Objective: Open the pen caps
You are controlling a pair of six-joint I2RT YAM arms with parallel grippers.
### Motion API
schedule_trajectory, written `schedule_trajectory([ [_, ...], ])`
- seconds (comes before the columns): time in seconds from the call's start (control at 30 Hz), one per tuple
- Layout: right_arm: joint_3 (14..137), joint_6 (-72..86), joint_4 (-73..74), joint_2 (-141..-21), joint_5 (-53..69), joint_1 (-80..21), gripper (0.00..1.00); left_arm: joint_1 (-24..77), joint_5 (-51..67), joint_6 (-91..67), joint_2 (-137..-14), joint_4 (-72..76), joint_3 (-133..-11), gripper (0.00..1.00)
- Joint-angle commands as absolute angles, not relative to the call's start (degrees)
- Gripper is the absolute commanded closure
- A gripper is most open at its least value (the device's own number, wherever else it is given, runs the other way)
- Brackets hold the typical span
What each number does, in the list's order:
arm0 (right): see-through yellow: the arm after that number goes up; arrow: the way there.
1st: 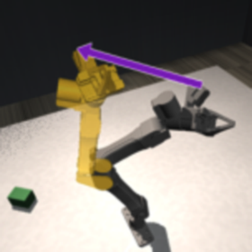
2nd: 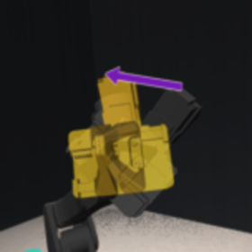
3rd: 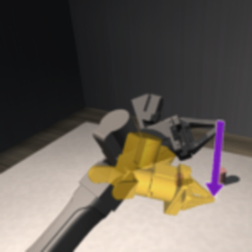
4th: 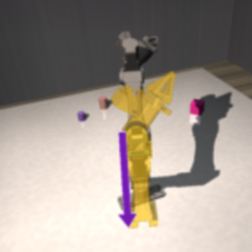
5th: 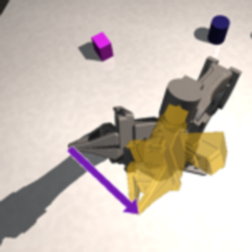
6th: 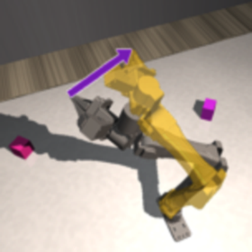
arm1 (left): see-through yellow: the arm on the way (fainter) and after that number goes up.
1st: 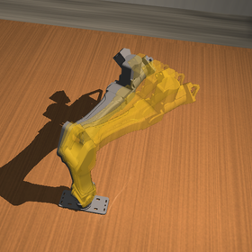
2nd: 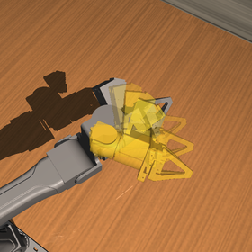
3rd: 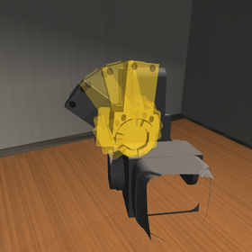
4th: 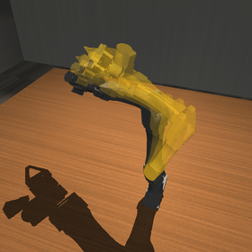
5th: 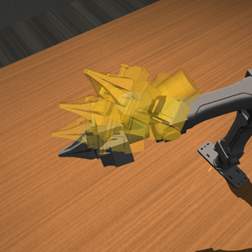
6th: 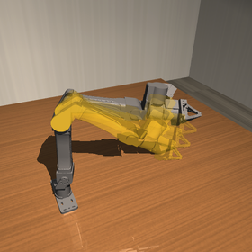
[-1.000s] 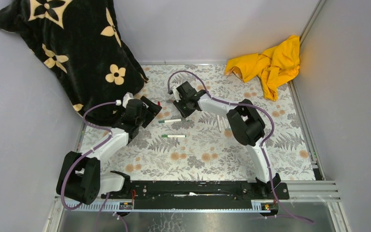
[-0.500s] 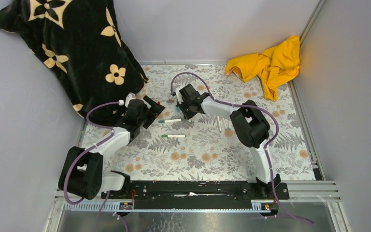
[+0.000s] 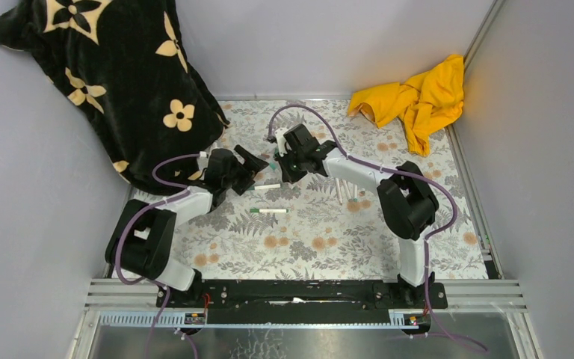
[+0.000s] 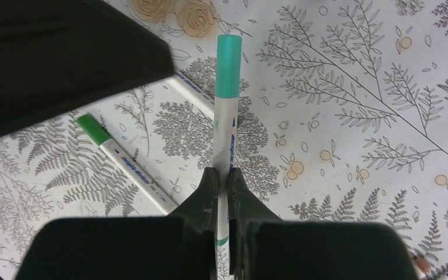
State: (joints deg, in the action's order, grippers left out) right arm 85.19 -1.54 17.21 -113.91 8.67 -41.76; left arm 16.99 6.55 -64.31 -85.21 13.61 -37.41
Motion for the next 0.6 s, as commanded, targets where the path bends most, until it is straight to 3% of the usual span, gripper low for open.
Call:
schedule_trajectory([
  [0.0, 84.3, -0.4, 15.3, -110.4, 11.5, -43.0, 1.0, 18.5, 8.5, -66.8, -86.6, 19.2, -40.7, 0.08],
  [0.57, 81.3, 2.7, 11.9, -106.3, 12.9, -43.3, 1.0, 21.8, 8.0, -69.1, -91.7, 20.8, -43.5, 0.16],
])
